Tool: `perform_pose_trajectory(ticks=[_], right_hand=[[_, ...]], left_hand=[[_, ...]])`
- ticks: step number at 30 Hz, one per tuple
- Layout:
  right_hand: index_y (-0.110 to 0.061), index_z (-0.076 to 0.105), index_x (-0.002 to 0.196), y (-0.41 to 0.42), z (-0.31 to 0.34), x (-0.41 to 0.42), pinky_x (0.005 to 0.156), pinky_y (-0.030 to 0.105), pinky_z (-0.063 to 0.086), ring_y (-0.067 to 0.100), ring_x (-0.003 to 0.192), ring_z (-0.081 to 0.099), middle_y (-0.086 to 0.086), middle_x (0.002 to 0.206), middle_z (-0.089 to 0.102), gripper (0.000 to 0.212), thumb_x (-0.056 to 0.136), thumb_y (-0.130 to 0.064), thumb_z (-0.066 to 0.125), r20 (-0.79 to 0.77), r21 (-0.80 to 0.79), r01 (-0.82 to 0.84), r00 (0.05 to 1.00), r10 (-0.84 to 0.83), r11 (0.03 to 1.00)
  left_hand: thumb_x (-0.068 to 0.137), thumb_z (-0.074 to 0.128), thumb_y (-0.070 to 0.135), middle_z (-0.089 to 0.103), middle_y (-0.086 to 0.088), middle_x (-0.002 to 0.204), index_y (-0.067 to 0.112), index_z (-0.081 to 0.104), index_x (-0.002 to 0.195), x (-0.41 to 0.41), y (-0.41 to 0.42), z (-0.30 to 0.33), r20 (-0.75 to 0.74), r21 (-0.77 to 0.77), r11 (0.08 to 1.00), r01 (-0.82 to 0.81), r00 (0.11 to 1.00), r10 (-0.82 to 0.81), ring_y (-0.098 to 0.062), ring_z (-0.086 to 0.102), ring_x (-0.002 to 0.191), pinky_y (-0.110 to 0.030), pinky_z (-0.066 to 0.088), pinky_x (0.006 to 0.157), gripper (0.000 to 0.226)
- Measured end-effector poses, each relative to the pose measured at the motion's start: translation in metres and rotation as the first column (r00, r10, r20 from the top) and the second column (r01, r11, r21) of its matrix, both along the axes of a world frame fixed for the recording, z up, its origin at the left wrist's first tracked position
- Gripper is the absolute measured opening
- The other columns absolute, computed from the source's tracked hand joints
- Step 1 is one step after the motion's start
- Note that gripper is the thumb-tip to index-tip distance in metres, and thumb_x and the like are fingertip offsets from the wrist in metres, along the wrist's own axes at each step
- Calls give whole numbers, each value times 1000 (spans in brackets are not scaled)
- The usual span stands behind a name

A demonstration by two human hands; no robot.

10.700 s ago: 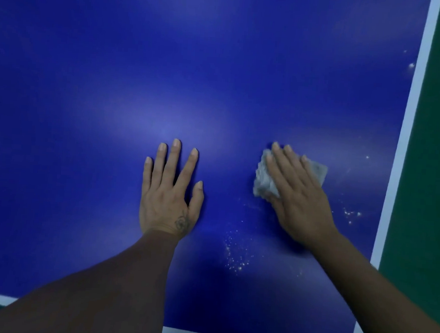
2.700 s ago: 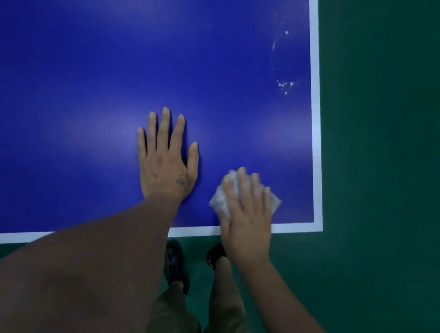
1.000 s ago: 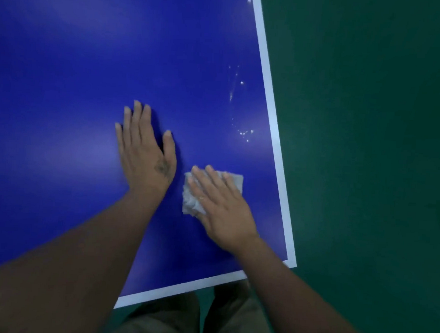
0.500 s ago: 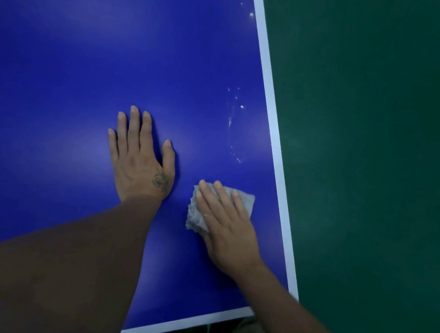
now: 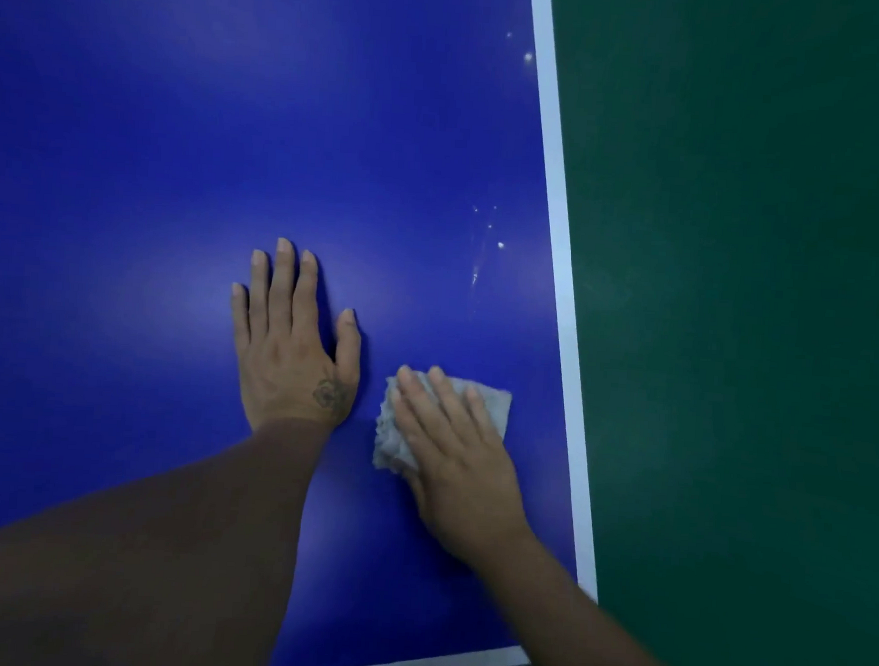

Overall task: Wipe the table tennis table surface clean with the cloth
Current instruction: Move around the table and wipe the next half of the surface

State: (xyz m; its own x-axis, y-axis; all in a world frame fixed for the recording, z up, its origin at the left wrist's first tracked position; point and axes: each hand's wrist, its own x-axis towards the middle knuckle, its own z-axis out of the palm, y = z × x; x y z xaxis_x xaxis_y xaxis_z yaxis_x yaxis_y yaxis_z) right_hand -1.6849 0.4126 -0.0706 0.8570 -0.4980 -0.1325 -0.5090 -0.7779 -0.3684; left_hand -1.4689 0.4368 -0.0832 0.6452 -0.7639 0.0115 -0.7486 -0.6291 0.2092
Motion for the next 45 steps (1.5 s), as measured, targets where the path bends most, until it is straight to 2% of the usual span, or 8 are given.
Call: perform_pose_trajectory(ticks=[3, 7, 12, 18, 25, 35, 41, 45], right_hand=[[-10, 20, 169, -72, -5, 17, 131, 52, 17, 34, 163, 17, 10, 177, 20, 72, 104, -16, 47, -34, -64, 228, 973, -230, 972], [-17, 15, 171, -146, 0, 26, 134, 52, 2, 27, 166, -2, 0, 180, 7, 63, 117, -45, 27, -48, -15, 781, 623, -781, 624], [-10, 11, 171, -61, 2, 24, 134, 54, 6, 36, 165, 4, 11, 179, 8, 69, 107, -21, 33, -77, -141, 522, 841, -535, 841], [-16, 26, 169, -30, 2, 38, 131, 52, 21, 33, 164, 15, 7, 178, 17, 67, 107, -32, 46, 3, -50, -3, 1000, 3, 999], [-25, 12, 171, -176, -2, 49, 134, 54, 7, 33, 165, -1, 7, 180, 5, 60, 117, -47, 24, 10, 8, 678, 735, -678, 735], [-19, 32, 168, -77, 0, 36, 132, 56, 13, 36, 163, 18, 8, 176, 23, 59, 112, -34, 44, 28, -139, 35, 999, -32, 990], [-27, 17, 171, -218, 0, 79, 132, 57, 6, 36, 165, 5, 8, 179, 9, 59, 115, -41, 31, -26, -67, 655, 753, -658, 752], [-23, 15, 171, -150, 3, 73, 132, 58, 4, 38, 164, 7, 9, 179, 10, 63, 112, -35, 32, 3, -200, 475, 875, -485, 857]], left_hand=[[110, 38, 46, 15, -4, 178, 12, 25, 168, 1, -1, 0, 0, 13, 1000, 2, 1000, -2, -24, 4, 165, -53, 9, 133, 68], [110, 38, 45, 14, -4, 178, 13, 24, 168, -2, -1, 1, 2, 28, 1000, -6, 1000, 6, -24, 3, 165, -52, 9, 133, 68], [109, 38, 46, 15, -5, 177, 11, 26, 167, 1, -1, 0, 8, 26, 1000, -4, 1000, 3, -25, 5, 165, -53, 9, 133, 69], [108, 41, 45, 19, -8, 176, 9, 29, 166, 0, -1, -1, 8, 7, 1000, 2, 1000, -2, -28, 9, 165, -55, 11, 132, 69], [110, 38, 45, 13, -4, 178, 13, 24, 168, -2, -1, 1, 7, 44, 999, -4, 1000, 4, -24, 3, 165, -52, 8, 133, 68], [110, 36, 49, 15, -4, 178, 14, 26, 168, -2, -1, 5, -10, 38, 999, -10, 1000, 10, -23, 5, 165, -51, 8, 133, 69], [101, 52, 50, 53, -10, 154, 13, 57, 145, 17, -39, 13, 22, -169, 976, -137, 990, 142, -35, 47, 142, -46, 34, 122, 57], [104, 40, 60, 27, -9, 173, 19, 36, 164, 29, -94, 10, -7, -83, 983, -162, 987, 162, -31, 21, 161, -50, 14, 132, 73]])
